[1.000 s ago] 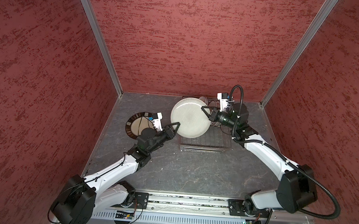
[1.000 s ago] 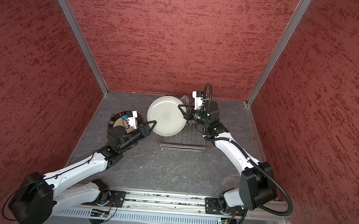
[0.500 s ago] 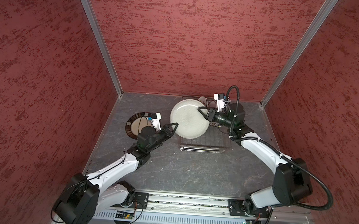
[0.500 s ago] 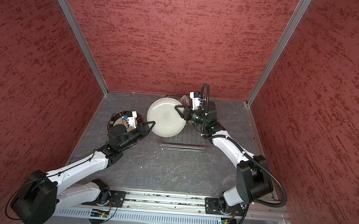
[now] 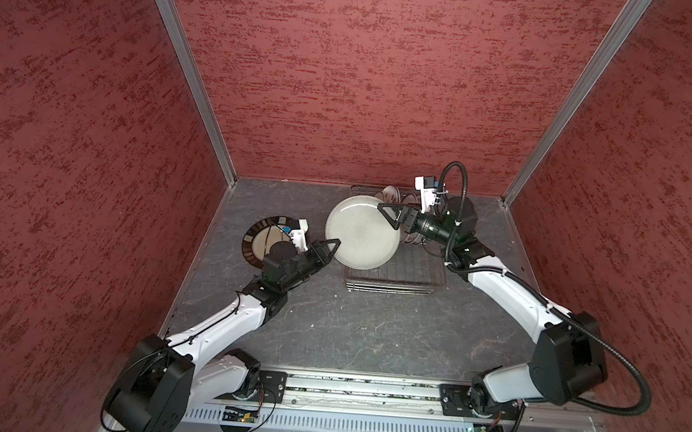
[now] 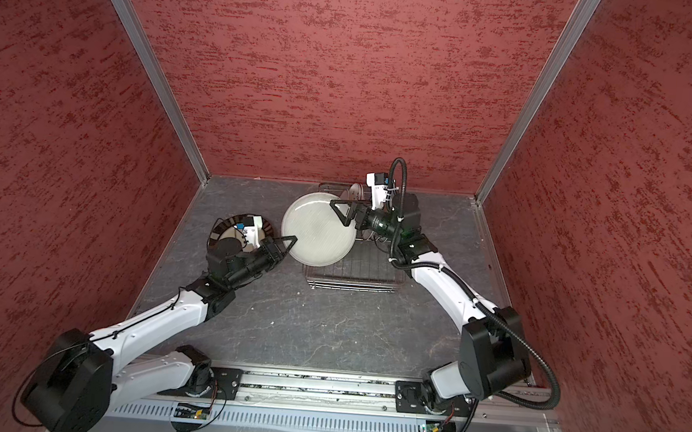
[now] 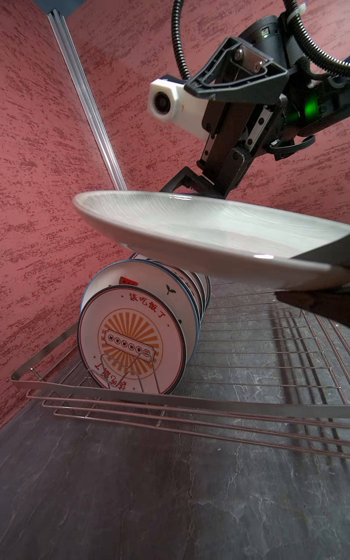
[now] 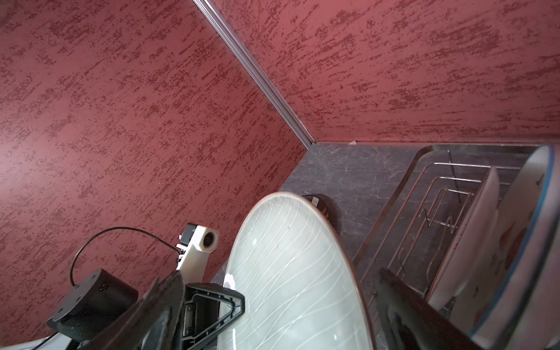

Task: Unload the plates from the dish rack
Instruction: 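Bring the white plate to the left gripper and grasp its rim with left, then carry the white plate over the dark-rimmed plate with left while right releases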

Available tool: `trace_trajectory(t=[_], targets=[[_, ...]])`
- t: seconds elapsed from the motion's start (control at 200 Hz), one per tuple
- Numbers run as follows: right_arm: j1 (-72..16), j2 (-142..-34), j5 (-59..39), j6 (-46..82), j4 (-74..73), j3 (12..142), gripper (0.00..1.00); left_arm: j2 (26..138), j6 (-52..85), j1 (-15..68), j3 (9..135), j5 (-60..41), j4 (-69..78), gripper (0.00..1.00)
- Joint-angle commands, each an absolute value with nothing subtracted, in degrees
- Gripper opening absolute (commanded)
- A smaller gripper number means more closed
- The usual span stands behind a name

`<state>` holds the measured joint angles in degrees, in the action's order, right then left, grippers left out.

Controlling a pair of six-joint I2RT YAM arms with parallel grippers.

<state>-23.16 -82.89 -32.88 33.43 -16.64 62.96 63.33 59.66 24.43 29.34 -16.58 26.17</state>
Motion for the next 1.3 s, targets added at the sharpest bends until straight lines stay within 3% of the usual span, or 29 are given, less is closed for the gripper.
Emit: trace_trajectory(t=[0.0,0.471,0.671,1.097,1.298], targets=[[-23.4,-79.7,-30.4,32.2,-16.9,63.3,0.99,60.5,61.3,23.2,32.1,-20.0,34.2,0.00],[-23.4,-73.7,-17.5,28.0,-14.2,61.0,0.99,57.3,63.6,16.5,31.3,-21.1,31.3,0.00],[-24.3,-74.2,-19.4,27.8,-12.2,62.8,0.99,56.3,65.3,10.9,30.8,-23.6,29.8,0.00],[-35.3,-87.6,-13.1,20.9,-6.2,75.0,0.99,52.2,67.8,-5.3,27.8,-29.9,22.9,0.00],[-38.8,-95.4,-12.8,19.4,-6.2,80.9,0.99,52.4,65.3,-11.6,26.3,-26.8,18.8,0.00]])
